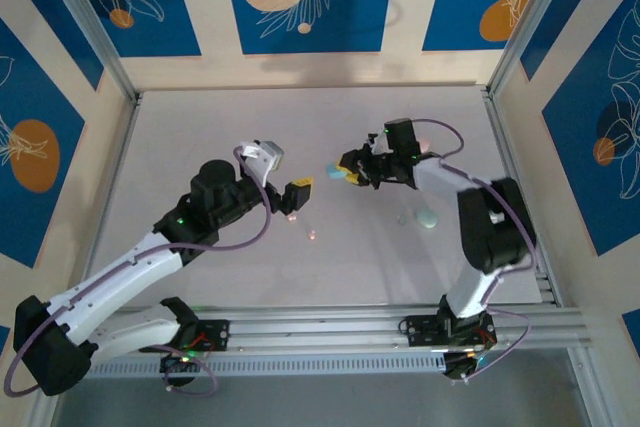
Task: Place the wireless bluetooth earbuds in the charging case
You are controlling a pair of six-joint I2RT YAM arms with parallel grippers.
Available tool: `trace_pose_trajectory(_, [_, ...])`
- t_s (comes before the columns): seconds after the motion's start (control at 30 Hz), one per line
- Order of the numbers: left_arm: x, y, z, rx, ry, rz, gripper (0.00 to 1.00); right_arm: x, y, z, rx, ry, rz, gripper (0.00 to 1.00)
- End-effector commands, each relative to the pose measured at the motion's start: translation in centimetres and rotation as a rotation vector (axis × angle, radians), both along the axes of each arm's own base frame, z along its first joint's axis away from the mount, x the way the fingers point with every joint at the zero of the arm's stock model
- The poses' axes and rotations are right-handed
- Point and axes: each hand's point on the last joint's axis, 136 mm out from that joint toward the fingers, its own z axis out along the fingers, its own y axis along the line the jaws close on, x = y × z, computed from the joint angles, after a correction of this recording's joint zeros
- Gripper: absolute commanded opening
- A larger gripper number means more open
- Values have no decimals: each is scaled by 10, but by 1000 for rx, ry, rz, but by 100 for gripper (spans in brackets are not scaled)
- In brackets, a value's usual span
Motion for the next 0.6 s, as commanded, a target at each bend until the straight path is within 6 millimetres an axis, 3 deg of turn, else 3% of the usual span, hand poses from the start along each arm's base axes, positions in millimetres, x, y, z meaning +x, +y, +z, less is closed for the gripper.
trace_pose_trajectory(0.0, [4,14,-13,38,103,79,100,20,13,-10,-42,-28,29,21])
trace_pose_trajectory(0.27, [-3,14,0,-41,228,91,100,49,39,-54,-73,29,27,21])
trace_pose_trajectory(0.57, [-13,48,14,-51,102,170,100,58,59,-86,-114,76,46,23])
